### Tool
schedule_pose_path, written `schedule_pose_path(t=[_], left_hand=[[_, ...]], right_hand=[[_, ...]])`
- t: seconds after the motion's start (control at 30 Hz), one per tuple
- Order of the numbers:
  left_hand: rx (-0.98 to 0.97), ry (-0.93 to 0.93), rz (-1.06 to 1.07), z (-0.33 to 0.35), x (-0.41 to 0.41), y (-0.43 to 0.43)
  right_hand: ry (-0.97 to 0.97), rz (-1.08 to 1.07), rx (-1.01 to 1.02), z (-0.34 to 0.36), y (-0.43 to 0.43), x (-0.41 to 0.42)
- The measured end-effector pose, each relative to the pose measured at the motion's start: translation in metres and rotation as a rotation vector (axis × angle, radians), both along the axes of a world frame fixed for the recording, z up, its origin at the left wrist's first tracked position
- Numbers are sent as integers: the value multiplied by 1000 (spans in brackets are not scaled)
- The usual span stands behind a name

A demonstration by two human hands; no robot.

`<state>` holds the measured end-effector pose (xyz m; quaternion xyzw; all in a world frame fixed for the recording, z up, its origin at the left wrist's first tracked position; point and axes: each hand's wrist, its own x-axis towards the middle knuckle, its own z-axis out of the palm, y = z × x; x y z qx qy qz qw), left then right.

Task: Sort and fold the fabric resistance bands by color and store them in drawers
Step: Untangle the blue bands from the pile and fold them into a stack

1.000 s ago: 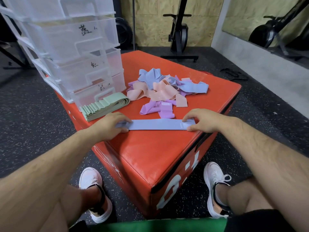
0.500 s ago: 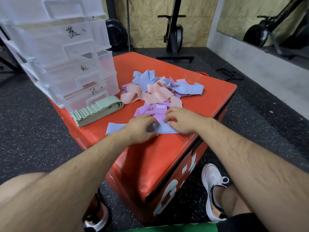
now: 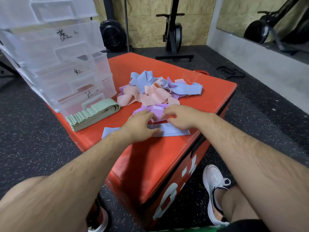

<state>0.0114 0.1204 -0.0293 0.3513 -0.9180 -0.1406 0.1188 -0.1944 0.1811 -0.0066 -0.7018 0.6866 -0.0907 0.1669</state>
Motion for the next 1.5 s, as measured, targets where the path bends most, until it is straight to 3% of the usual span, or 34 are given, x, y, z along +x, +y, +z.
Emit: schedule_pose_path(t=[0.33, 0.53, 0.63, 0.9, 1.2, 1.37, 1.5], left_hand=[[-103, 143, 54, 18, -63, -18], [-216, -78, 4, 27, -119, -55], [-251, -170, 76, 27, -144, -72], [-163, -223, 323, 33, -164, -99], [-177, -318, 267, 40, -156, -103], [-287, -183, 186, 47, -148, -103], [-250, 149, 10, 59, -149, -102]], right_hand=[[-42, -176, -101, 33, 9, -29], [12, -281, -151, 26, 3, -55], [46, -313, -153, 22, 2, -67], [49, -345, -97, 32, 2, -75], [72, -331, -62, 37, 7, -60], [78, -345, -75, 38, 4, -60], [-20, -402, -180, 39, -2, -69]])
